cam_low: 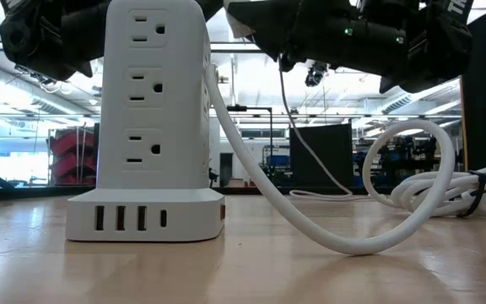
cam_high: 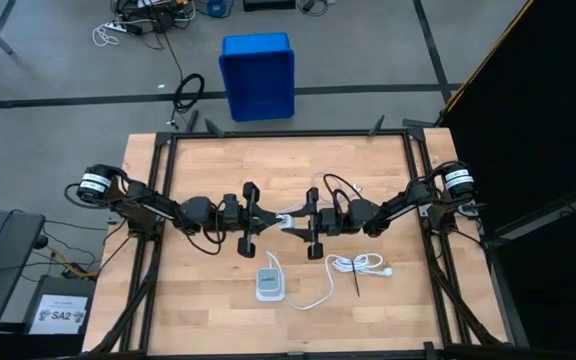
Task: Insert USB
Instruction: Insert the white charger cable into the white charger adapter
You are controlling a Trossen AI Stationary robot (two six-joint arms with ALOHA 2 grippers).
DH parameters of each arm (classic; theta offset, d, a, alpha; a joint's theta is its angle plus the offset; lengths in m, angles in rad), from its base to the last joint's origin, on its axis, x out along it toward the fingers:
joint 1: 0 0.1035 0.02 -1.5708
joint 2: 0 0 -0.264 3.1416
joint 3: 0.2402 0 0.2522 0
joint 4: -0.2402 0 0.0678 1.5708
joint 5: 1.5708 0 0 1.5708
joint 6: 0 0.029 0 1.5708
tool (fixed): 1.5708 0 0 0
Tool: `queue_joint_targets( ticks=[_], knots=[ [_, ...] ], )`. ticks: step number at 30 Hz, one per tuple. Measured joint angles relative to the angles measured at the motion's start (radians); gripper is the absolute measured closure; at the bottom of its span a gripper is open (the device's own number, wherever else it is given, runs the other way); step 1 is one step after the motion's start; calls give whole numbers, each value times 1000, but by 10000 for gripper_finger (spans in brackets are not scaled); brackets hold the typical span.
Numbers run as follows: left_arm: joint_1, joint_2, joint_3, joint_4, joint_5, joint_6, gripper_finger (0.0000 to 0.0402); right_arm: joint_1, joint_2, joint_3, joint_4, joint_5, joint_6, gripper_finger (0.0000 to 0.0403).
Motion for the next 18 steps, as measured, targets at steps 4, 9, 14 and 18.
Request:
queue_joint_targets(
  ticks=[4,9,14,18],
  knots=[
    [0,-21,0,-38,-1,1,402,-2,0,0,-17,0,6,290],
    [0,-82,-1,-131,-4,1,402,-5,-2,2,-17,-2,9,290],
    [0,-128,-1,-218,-3,1,402,-5,-2,2,-18,-2,9,290],
    [0,-129,-1,-233,-3,0,402,-7,-2,2,-22,-3,9,290]
  ],
)
